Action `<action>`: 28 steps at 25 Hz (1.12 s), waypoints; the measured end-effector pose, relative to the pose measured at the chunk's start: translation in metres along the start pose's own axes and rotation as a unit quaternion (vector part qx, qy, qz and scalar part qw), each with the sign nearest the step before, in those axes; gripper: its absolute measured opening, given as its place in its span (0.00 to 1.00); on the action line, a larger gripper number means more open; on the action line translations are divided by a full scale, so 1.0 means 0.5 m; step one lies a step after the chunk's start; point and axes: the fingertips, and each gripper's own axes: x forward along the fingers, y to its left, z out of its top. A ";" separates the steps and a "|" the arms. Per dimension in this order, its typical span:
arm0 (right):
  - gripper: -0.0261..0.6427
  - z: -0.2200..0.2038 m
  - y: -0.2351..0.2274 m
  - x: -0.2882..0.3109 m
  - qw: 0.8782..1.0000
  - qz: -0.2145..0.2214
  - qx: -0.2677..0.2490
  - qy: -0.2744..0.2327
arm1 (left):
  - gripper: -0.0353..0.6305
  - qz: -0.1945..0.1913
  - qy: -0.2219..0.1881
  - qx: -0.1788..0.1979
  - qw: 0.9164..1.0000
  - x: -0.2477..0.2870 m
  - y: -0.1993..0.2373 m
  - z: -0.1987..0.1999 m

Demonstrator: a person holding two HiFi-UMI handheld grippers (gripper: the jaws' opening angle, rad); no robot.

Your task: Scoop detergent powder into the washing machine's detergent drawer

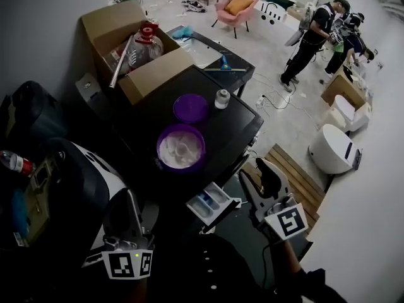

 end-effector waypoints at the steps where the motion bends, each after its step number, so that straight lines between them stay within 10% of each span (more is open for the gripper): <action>1: 0.34 -0.005 -0.002 0.009 1.000 0.004 0.001 0.002 | 0.08 0.006 0.006 0.000 1.000 0.005 -0.001 -0.007; 16: 0.34 -0.105 0.062 0.176 0.985 0.086 -0.017 0.148 | 0.08 -0.036 0.020 -0.015 0.999 0.109 0.052 -0.047; 28: 0.31 -0.261 0.116 0.284 0.907 0.173 -0.060 0.379 | 0.07 -0.073 0.065 -0.059 0.993 0.150 0.071 -0.138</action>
